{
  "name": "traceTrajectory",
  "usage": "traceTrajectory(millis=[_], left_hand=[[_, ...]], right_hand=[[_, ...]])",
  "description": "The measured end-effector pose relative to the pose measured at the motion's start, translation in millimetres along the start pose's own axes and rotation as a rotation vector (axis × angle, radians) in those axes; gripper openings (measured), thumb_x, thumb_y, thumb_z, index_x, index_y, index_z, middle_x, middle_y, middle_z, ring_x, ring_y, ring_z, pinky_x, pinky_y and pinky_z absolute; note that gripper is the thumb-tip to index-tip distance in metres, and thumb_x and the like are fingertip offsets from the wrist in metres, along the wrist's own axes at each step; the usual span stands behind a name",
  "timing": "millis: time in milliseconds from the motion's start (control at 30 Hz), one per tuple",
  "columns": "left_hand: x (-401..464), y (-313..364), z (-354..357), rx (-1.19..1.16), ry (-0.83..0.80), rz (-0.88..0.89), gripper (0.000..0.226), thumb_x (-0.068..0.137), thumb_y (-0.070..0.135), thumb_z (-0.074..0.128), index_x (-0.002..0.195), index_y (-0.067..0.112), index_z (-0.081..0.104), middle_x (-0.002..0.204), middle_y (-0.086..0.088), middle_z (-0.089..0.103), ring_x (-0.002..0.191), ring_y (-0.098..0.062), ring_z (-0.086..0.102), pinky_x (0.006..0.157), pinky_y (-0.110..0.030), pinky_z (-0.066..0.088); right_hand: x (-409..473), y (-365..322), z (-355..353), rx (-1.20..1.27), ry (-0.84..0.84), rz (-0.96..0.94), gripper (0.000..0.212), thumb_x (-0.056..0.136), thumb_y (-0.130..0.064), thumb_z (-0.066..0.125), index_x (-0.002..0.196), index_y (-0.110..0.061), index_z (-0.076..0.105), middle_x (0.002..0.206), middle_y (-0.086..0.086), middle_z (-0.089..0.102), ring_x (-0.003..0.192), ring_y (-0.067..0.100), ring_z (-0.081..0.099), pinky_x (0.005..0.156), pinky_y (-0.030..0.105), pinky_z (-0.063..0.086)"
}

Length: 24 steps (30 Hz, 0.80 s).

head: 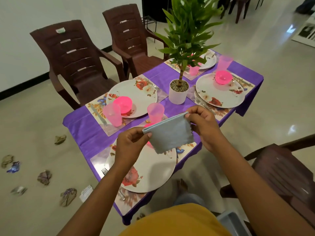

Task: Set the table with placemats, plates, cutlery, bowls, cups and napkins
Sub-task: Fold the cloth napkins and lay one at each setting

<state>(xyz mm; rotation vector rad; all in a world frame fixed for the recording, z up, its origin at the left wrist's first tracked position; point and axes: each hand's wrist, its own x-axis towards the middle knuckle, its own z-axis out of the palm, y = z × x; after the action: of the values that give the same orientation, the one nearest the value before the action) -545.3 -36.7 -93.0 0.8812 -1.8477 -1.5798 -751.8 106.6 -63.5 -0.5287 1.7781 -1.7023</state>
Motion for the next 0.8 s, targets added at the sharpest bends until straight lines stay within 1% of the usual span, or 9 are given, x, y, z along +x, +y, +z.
traceTrajectory(millis=[100, 167, 233, 333, 433, 533, 633, 733, 800], left_hand=[[16.1, 17.9, 21.1, -0.001, 0.024, 0.065, 0.019, 0.095, 0.016, 0.074, 0.110, 0.027, 0.077, 0.102, 0.015, 0.079, 0.099, -0.006, 0.074, 0.078, -0.020, 0.061], [31.0, 27.1, 37.7, 0.076, 0.010, 0.157, 0.018, 0.095, 0.023, 0.073, 0.112, 0.030, 0.077, 0.106, 0.015, 0.078, 0.101, -0.008, 0.072, 0.078, -0.020, 0.061], [45.1, 35.0, 51.8, 0.185, -0.029, 0.230, 0.020, 0.096, 0.025, 0.073, 0.114, 0.028, 0.079, 0.107, 0.015, 0.077, 0.099, -0.007, 0.072, 0.076, -0.018, 0.059], [68.7, 42.0, 78.2, 0.276, -0.138, 0.300, 0.021, 0.095, 0.020, 0.074, 0.111, 0.032, 0.077, 0.102, 0.019, 0.077, 0.095, -0.005, 0.072, 0.075, -0.015, 0.056], [86.8, 45.0, 104.2, 0.362, -0.188, 0.255, 0.024, 0.093, 0.024, 0.076, 0.107, 0.043, 0.074, 0.098, 0.024, 0.075, 0.092, 0.000, 0.071, 0.072, -0.012, 0.053], [98.5, 43.5, 125.8, 0.366, -0.170, 0.216, 0.023, 0.093, 0.026, 0.076, 0.107, 0.045, 0.074, 0.096, 0.026, 0.074, 0.093, 0.000, 0.071, 0.072, -0.013, 0.054], [102.5, 38.8, 138.8, 0.339, -0.099, 0.194, 0.020, 0.093, 0.030, 0.075, 0.107, 0.044, 0.076, 0.097, 0.026, 0.076, 0.093, -0.002, 0.071, 0.074, -0.016, 0.056], [103.3, 30.5, 143.1, 0.331, -0.118, 0.057, 0.020, 0.091, 0.033, 0.077, 0.107, 0.046, 0.075, 0.097, 0.027, 0.076, 0.090, -0.002, 0.072, 0.072, -0.019, 0.058], [104.2, 19.5, 144.1, 0.413, -0.194, -0.024, 0.015, 0.092, 0.034, 0.076, 0.106, 0.040, 0.077, 0.091, 0.020, 0.077, 0.084, -0.005, 0.072, 0.070, -0.021, 0.057]], right_hand=[[9.6, 9.1, -22.5, 0.217, 0.008, 0.107, 0.016, 0.098, -0.001, 0.056, 0.088, -0.013, 0.062, 0.082, 0.004, 0.067, 0.082, 0.019, 0.063, 0.071, 0.032, 0.056], [20.9, 16.9, -41.0, 0.224, -0.017, 0.128, 0.016, 0.098, 0.001, 0.055, 0.090, -0.011, 0.062, 0.082, 0.001, 0.069, 0.087, 0.021, 0.068, 0.076, 0.033, 0.060], [34.1, 24.4, -60.4, 0.108, -0.088, 0.091, 0.009, 0.091, -0.003, 0.058, 0.094, -0.008, 0.065, 0.087, 0.000, 0.070, 0.094, 0.022, 0.069, 0.080, 0.032, 0.061], [60.9, 18.8, -87.7, -0.119, -0.260, 0.011, 0.029, 0.083, -0.014, 0.066, 0.110, -0.008, 0.070, 0.105, 0.000, 0.074, 0.105, 0.015, 0.069, 0.085, 0.027, 0.059], [87.9, 6.5, -96.6, -0.431, -0.426, -0.119, 0.031, 0.091, -0.026, 0.079, 0.121, -0.021, 0.072, 0.115, -0.011, 0.073, 0.111, 0.006, 0.067, 0.088, 0.023, 0.058], [112.6, 1.0, -95.0, -0.672, -0.526, -0.243, 0.026, 0.094, -0.034, 0.075, 0.118, -0.024, 0.076, 0.106, -0.014, 0.075, 0.099, 0.003, 0.067, 0.081, 0.020, 0.053], [131.4, 0.7, -95.9, -0.736, -0.585, -0.337, 0.016, 0.099, -0.028, 0.069, 0.110, -0.023, 0.080, 0.085, -0.014, 0.072, 0.077, 0.002, 0.063, 0.065, 0.012, 0.043], [146.3, -2.7, -104.3, -0.734, -0.644, -0.317, 0.017, 0.100, -0.024, 0.067, 0.111, -0.023, 0.080, 0.087, -0.009, 0.075, 0.079, 0.007, 0.065, 0.063, 0.017, 0.045], [154.6, -5.2, -111.4, -0.705, -0.684, -0.284, 0.018, 0.101, -0.022, 0.066, 0.112, -0.020, 0.080, 0.094, -0.006, 0.077, 0.085, 0.009, 0.066, 0.067, 0.021, 0.049]])
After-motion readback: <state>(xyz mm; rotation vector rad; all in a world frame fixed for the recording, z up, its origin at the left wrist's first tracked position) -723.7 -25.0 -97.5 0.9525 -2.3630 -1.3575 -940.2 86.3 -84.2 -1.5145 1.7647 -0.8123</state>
